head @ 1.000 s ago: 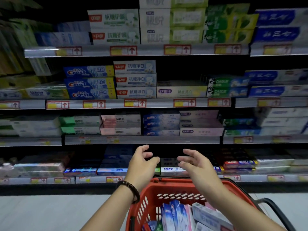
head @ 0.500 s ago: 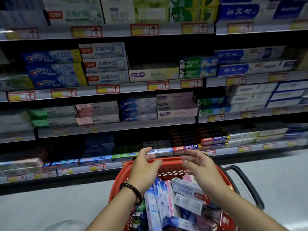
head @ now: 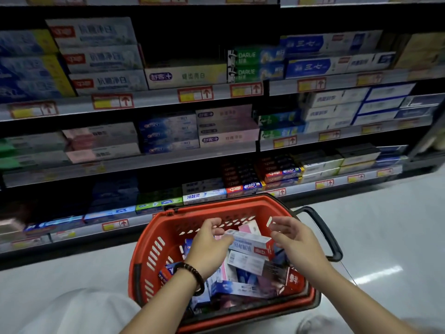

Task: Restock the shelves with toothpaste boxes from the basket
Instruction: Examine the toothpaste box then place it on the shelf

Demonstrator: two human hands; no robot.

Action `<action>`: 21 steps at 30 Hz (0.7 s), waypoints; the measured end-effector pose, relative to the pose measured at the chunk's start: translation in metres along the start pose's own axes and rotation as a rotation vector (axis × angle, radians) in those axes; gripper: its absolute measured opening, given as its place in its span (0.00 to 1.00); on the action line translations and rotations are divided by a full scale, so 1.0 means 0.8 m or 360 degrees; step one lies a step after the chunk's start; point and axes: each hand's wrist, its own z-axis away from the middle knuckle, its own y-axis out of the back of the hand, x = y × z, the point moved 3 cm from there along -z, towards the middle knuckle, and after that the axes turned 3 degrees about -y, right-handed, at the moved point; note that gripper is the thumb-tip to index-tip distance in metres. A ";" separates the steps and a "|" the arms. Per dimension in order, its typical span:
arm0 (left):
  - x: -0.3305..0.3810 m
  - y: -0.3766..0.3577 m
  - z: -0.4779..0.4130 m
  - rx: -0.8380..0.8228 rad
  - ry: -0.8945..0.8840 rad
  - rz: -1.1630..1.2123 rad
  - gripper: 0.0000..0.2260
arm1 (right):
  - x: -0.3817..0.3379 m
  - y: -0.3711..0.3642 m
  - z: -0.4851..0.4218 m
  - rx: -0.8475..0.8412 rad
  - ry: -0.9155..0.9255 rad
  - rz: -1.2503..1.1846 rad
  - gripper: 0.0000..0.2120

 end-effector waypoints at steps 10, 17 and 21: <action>-0.021 -0.037 0.007 -0.0205 0.0072 -0.0174 0.21 | 0.033 0.020 0.006 0.0069 -0.0077 0.0093 0.13; -0.049 -0.057 -0.002 -0.0305 0.0173 -0.0219 0.24 | 0.040 0.025 0.013 0.0043 -0.0055 0.0371 0.10; -0.056 -0.070 -0.002 -0.0369 0.0233 -0.0188 0.22 | 0.040 0.024 0.019 -0.0040 0.0018 0.0592 0.10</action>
